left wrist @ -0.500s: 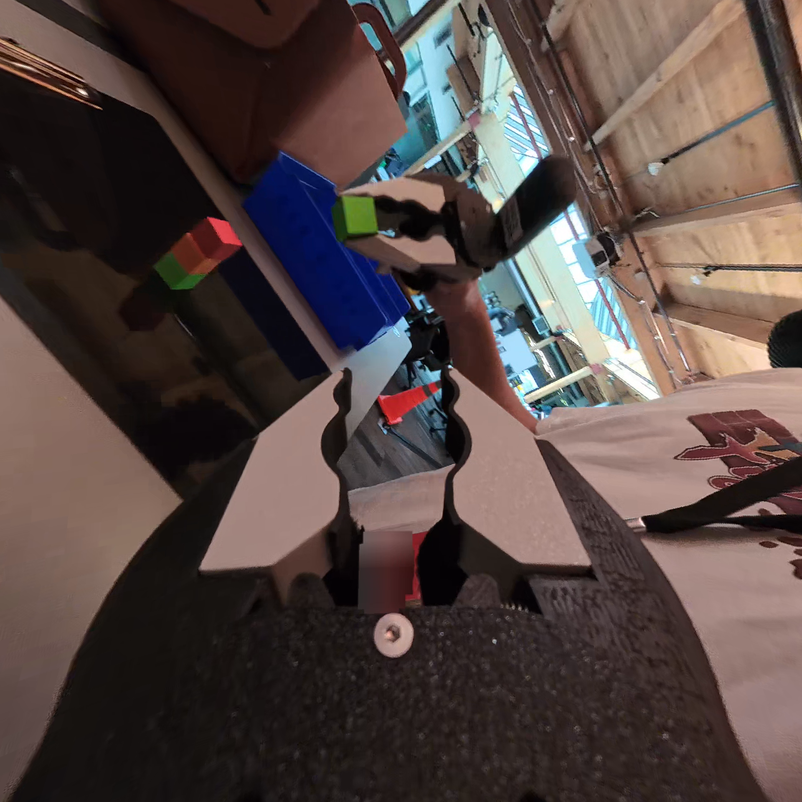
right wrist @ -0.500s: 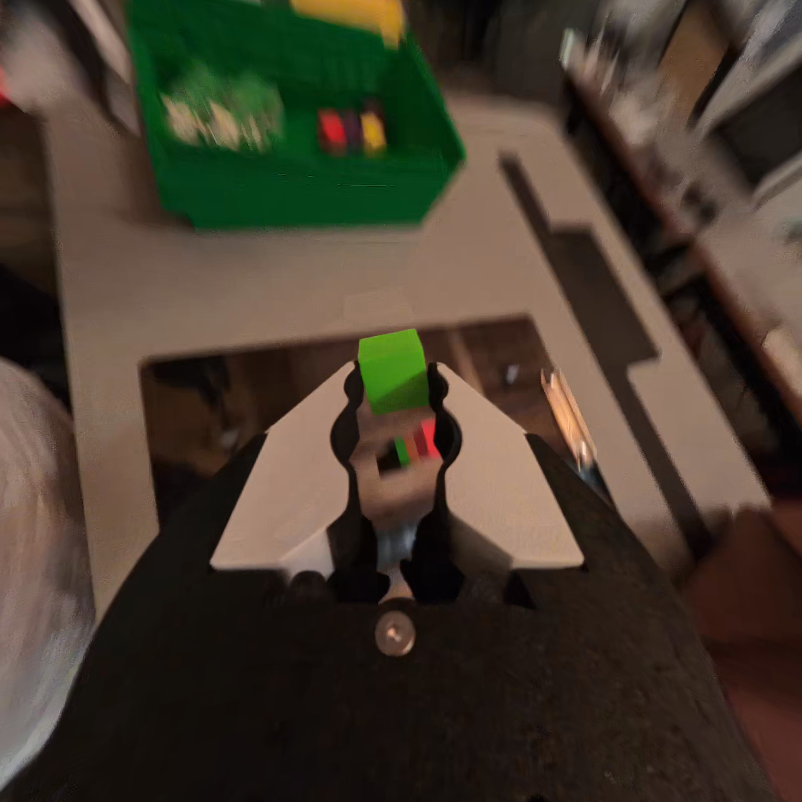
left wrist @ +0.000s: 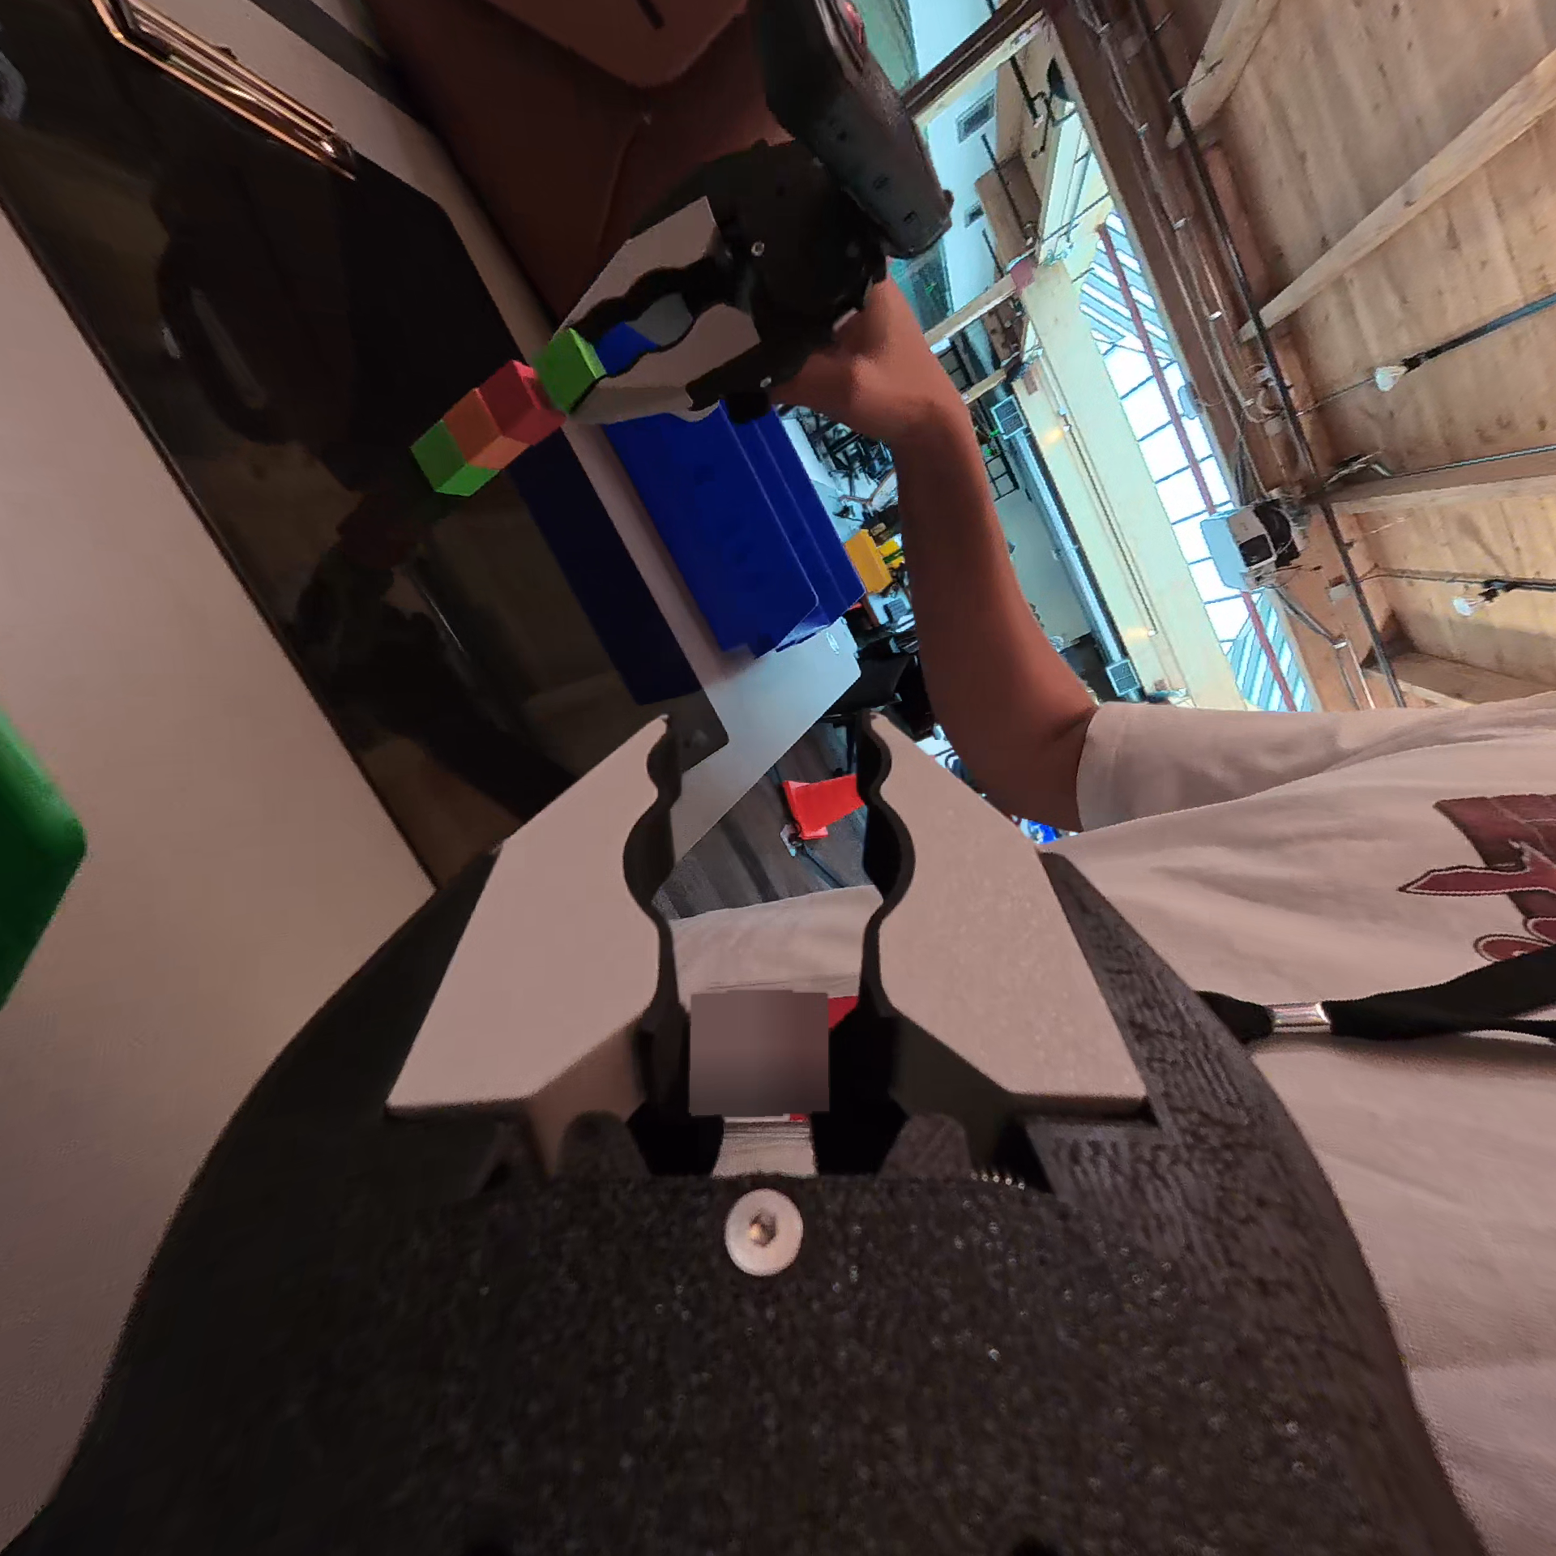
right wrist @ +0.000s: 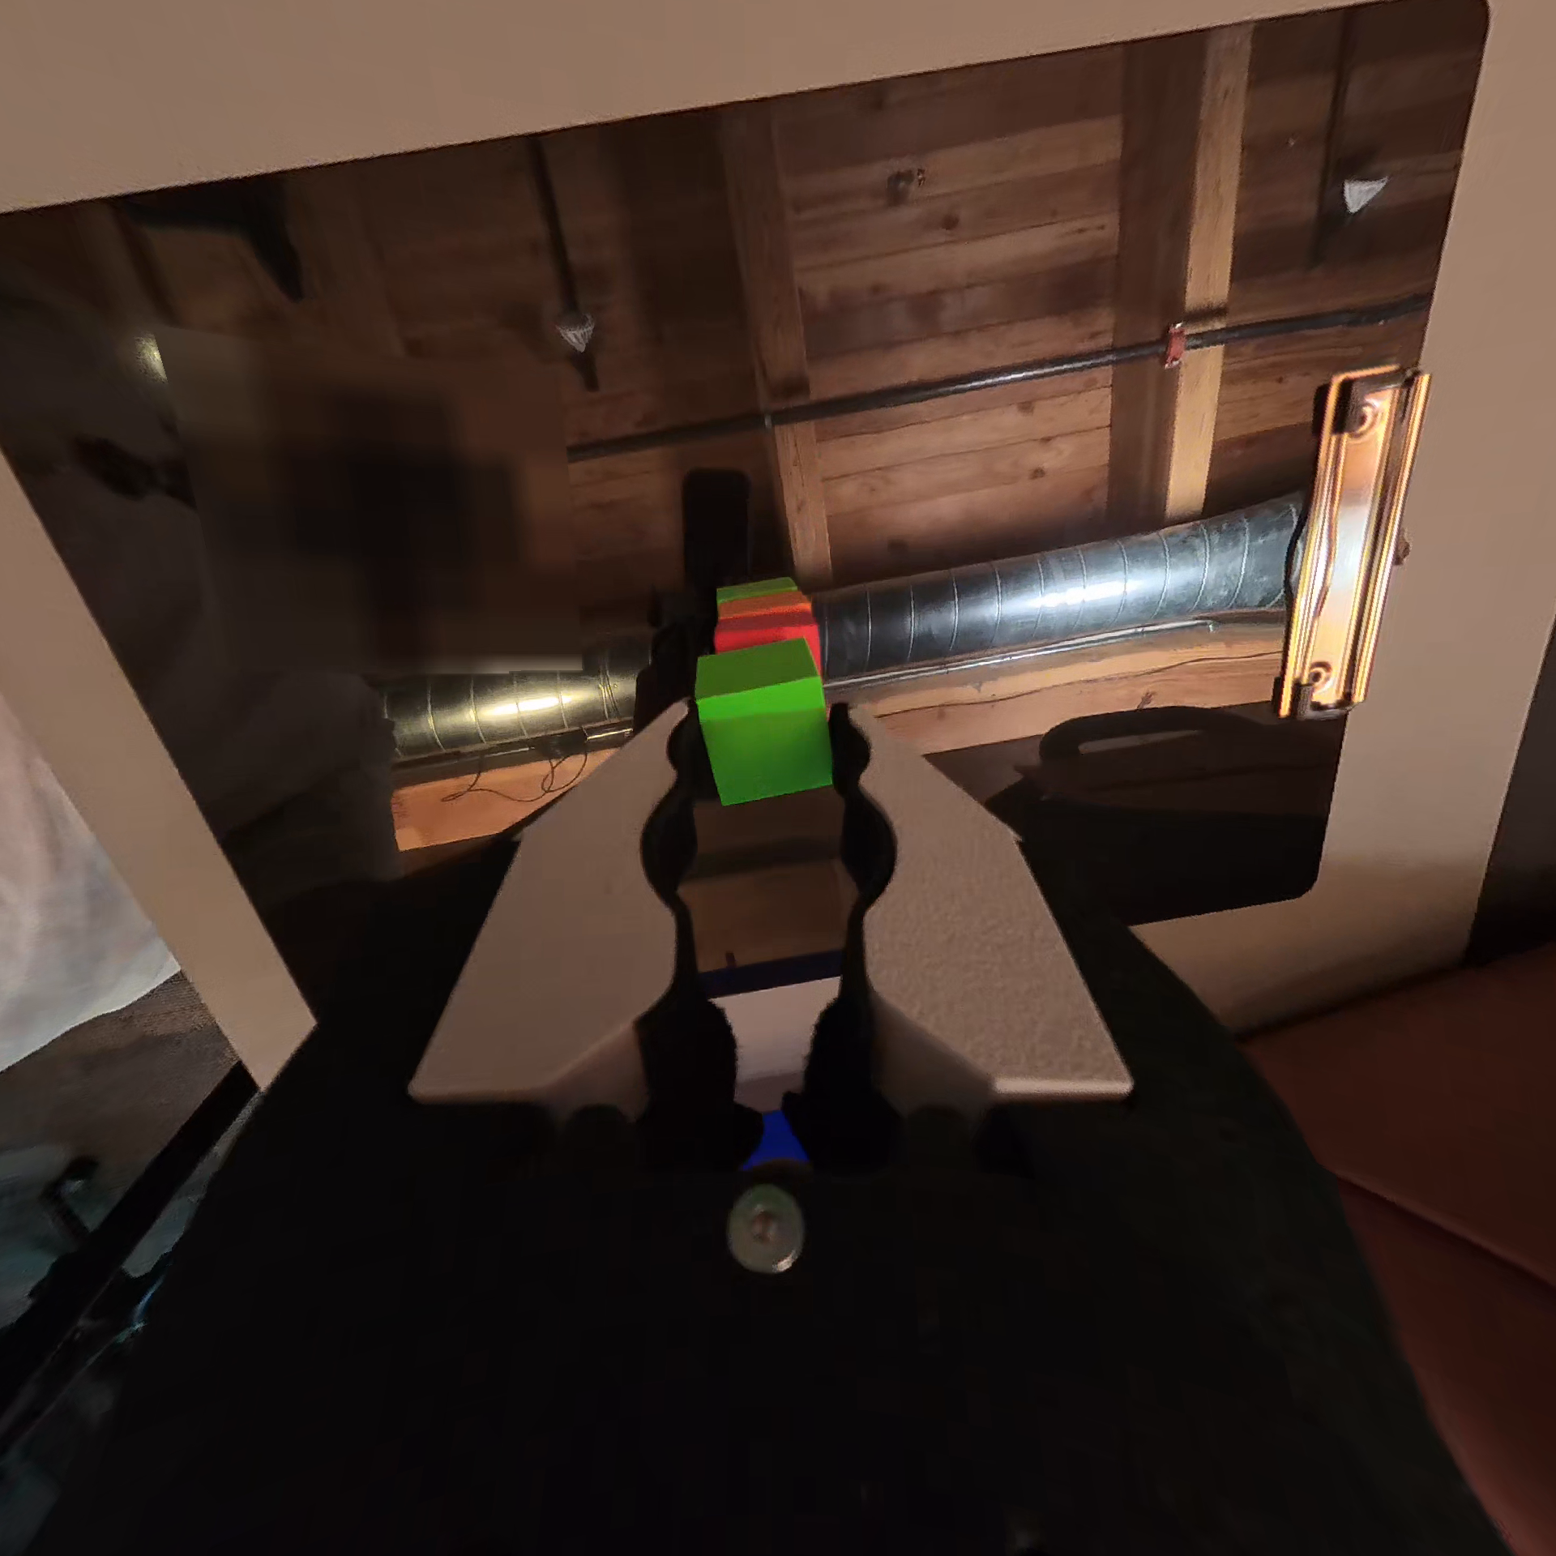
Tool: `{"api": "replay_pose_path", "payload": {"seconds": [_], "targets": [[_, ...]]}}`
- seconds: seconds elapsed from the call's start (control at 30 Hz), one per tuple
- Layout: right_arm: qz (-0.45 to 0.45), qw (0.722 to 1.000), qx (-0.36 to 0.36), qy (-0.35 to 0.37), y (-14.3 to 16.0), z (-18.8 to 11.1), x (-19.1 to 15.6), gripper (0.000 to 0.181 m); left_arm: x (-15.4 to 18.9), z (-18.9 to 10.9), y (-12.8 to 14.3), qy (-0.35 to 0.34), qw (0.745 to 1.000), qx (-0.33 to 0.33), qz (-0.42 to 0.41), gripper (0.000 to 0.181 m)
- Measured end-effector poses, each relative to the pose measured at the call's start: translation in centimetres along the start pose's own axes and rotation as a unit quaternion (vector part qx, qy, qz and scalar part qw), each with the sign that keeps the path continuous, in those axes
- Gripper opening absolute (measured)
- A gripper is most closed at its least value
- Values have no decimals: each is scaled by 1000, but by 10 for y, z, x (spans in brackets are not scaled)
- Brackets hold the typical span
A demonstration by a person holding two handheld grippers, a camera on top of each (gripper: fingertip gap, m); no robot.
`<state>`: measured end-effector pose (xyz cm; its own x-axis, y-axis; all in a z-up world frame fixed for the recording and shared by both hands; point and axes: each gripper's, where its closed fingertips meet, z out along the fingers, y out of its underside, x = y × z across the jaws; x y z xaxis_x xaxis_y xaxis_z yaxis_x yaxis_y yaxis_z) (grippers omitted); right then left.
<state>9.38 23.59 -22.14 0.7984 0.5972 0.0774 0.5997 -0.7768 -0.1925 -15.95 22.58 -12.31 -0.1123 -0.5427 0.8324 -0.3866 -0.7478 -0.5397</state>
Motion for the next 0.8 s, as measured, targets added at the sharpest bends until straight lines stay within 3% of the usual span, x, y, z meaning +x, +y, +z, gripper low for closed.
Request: {"api": "replay_pose_path", "payload": {"seconds": [0.53,0.67,0.8], "targets": [[35,998,-21,-37,0,7,-3,33,-11,-4,3,-19,999,-26,-9,42],[42,999,14,-25,-5,-1,-2,47,-14,-2,5,-29,999,-35,0,42],[60,994,92,27,-6,-32,1,54,-15,2,2,-51,998,-36,27,42]]}}
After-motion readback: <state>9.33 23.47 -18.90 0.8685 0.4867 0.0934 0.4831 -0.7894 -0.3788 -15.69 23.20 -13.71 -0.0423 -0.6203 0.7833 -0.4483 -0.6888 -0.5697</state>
